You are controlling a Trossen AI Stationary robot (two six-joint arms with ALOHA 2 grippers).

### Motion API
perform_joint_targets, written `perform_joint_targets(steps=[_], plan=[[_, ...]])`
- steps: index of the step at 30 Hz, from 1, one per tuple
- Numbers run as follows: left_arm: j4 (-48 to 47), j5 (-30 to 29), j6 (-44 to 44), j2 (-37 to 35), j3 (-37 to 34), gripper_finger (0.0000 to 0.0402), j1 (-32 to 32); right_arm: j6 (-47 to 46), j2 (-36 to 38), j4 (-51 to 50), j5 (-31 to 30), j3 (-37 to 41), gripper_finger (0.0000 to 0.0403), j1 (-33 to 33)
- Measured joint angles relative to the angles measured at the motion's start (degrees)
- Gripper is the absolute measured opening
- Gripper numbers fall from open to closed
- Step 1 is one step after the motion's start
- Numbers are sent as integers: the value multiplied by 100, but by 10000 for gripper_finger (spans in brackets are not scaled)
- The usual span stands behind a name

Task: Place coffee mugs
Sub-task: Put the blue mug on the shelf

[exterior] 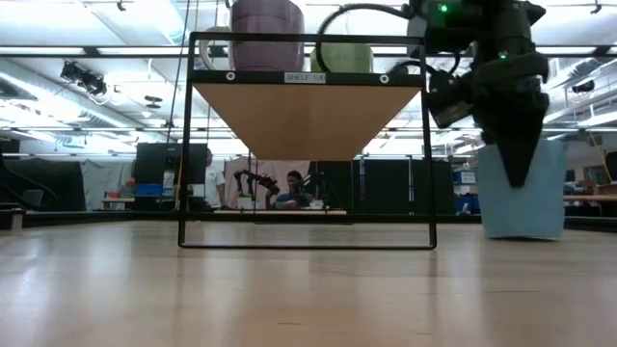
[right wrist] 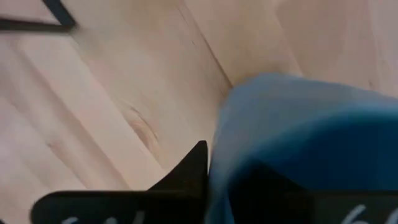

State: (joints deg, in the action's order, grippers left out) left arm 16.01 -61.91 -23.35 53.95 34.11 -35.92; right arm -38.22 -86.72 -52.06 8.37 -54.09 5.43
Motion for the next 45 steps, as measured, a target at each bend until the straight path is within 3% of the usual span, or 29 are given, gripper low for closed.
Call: perform_joint_targets(steps=[8,14,27,33,41,45], plan=[[0,0,-44,0,0,146,0,278,9,-20,5,-124,122,-1],[-3,0,-39,0,0,146,0,1416,97,-256,-353,-620,166,279],[-28,0,-18,0,0,146,0,3839,282,-1410,-1870,-374,174,1337],[-28,0,-18,0,0,146,0,3951,280,-1199,-1922,-2,152,1343],[-26,0,-23,0,0,146,0,3630,278,-949,-1465,66,27,1247],[-24,0,-21,0,0,146,0,2881,267,-916,-1108,-183,25,1194]])
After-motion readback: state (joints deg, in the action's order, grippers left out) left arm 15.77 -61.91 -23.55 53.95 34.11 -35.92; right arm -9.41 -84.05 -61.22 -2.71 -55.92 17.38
